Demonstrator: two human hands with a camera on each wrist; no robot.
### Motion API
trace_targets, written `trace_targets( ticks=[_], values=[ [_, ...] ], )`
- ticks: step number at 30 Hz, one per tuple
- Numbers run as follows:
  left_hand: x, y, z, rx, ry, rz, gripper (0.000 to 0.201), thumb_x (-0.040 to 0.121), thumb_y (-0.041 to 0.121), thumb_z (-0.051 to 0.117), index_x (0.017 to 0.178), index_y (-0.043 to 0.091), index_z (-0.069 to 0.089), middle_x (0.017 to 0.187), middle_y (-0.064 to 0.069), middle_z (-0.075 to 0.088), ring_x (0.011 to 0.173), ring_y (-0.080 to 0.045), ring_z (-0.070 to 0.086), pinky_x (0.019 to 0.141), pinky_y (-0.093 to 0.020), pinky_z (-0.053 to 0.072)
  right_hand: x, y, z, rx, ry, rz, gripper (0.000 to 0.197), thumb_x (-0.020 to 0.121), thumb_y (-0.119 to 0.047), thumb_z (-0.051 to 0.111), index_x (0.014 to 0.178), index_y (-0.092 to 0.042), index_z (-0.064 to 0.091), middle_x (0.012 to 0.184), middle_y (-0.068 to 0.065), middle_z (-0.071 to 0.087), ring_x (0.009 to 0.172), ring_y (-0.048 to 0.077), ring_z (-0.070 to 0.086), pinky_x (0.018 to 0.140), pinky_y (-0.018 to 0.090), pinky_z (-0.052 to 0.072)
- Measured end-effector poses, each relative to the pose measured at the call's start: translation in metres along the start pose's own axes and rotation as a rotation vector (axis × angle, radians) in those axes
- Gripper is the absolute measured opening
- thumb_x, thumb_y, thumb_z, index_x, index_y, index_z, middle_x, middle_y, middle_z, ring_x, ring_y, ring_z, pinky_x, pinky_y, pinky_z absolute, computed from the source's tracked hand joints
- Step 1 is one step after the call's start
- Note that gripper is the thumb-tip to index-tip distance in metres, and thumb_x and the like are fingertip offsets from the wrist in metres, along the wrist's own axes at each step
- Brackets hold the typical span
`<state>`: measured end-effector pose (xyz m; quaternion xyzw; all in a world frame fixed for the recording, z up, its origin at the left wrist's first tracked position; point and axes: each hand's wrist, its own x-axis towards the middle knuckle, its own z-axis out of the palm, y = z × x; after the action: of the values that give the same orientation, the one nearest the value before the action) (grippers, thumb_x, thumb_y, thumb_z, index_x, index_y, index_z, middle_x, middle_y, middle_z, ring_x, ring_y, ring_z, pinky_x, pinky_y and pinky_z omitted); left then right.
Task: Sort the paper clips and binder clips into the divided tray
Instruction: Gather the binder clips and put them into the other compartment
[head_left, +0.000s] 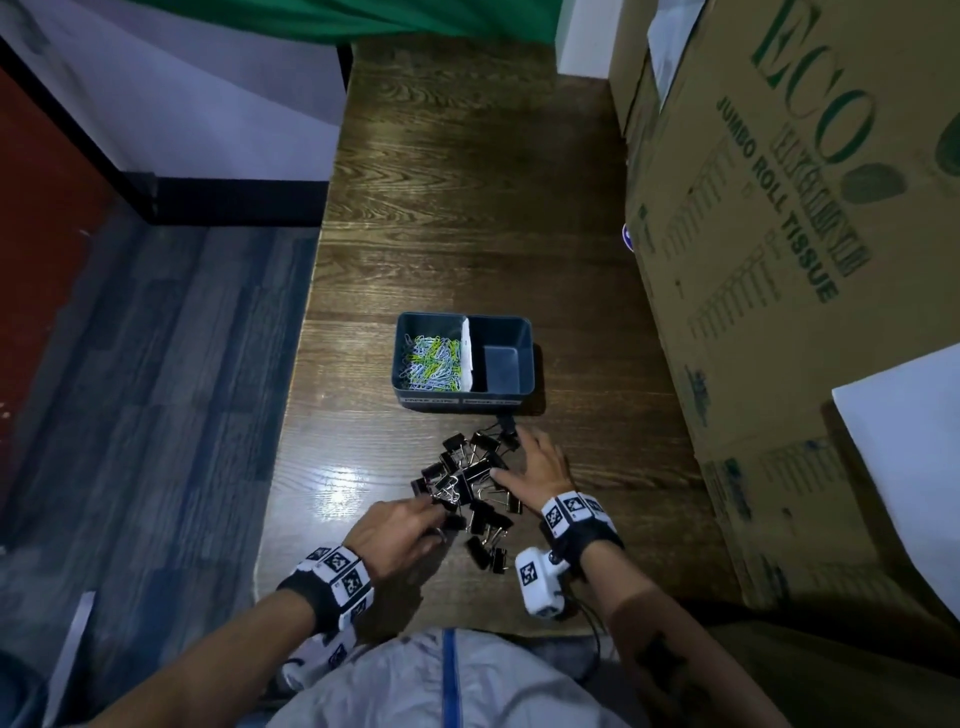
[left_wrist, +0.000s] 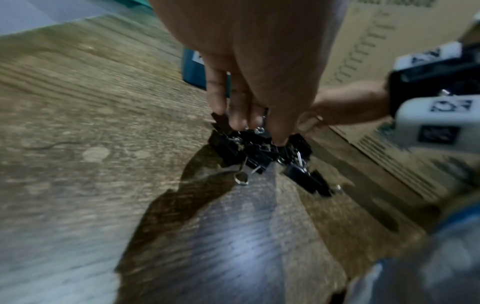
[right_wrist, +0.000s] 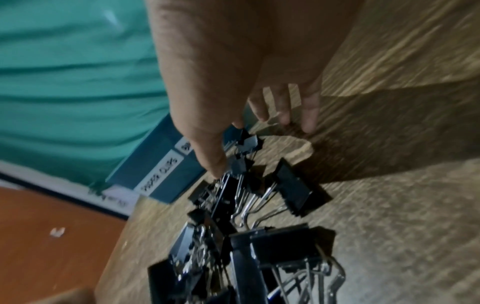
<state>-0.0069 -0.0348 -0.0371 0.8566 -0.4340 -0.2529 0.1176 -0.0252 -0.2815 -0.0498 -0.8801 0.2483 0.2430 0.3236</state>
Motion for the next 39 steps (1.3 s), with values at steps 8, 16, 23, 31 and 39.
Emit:
trace_targets(
  ticks=[8, 16, 23, 31, 39],
  values=[
    [0.025, 0.034, 0.023, 0.362, -0.316, 0.434, 0.061, 0.093, 0.019, 0.052, 0.144, 0.031, 0.021, 0.138, -0.020, 0.037, 0.109, -0.036, 0.051, 0.070, -0.046, 0.055, 0.009, -0.031, 0.024, -0.263, -0.034, -0.198, 0.081, 0.086, -0.054, 0.063, 0.154, -0.039, 0.022, 0.166, -0.004, -0.005, 0.149, 0.036, 0.011, 0.117, 0.058, 0.019],
    [0.011, 0.019, 0.023, 0.190, 0.049, 0.138, 0.069, 0.080, 0.033, 0.068, 0.141, 0.019, 0.037, 0.118, -0.004, 0.050, 0.094, -0.017, 0.056, 0.065, -0.026, 0.052, 0.005, -0.018, 0.017, -0.282, -0.018, -0.360, 0.062, 0.088, -0.041, 0.063, 0.145, -0.030, 0.042, 0.147, 0.003, 0.035, 0.132, 0.029, 0.035, 0.110, 0.048, 0.035],
    [0.008, -0.012, 0.003, 0.076, -0.090, -0.424, 0.135, 0.054, 0.078, 0.070, 0.150, 0.029, -0.011, 0.150, -0.009, 0.013, 0.131, -0.030, 0.030, 0.099, -0.046, 0.044, 0.008, -0.007, -0.006, -0.283, -0.193, -0.228, 0.112, 0.068, -0.038, 0.086, 0.154, -0.043, 0.013, 0.163, 0.000, 0.008, 0.148, 0.033, 0.010, 0.115, 0.061, 0.026],
    [0.053, -0.020, 0.009, -0.160, -0.094, -0.362, 0.114, 0.066, 0.028, 0.085, 0.150, 0.036, 0.008, 0.135, -0.009, 0.023, 0.119, -0.029, 0.038, 0.094, -0.045, 0.049, 0.009, -0.017, 0.016, -0.435, -0.149, -0.280, 0.099, 0.075, -0.030, 0.083, 0.152, -0.038, 0.021, 0.156, 0.003, 0.022, 0.141, 0.039, 0.021, 0.107, 0.056, 0.039],
    [0.063, -0.025, -0.006, -0.311, 0.071, -0.358, 0.042, 0.080, 0.010, 0.068, 0.117, 0.024, 0.052, 0.105, -0.002, 0.045, 0.091, -0.027, 0.058, 0.077, -0.029, 0.046, 0.011, -0.012, 0.007, -0.228, -0.008, -0.245, 0.057, 0.077, -0.022, 0.081, 0.121, -0.036, 0.047, 0.125, 0.002, 0.043, 0.116, 0.028, 0.045, 0.095, 0.046, 0.047]
  ],
)
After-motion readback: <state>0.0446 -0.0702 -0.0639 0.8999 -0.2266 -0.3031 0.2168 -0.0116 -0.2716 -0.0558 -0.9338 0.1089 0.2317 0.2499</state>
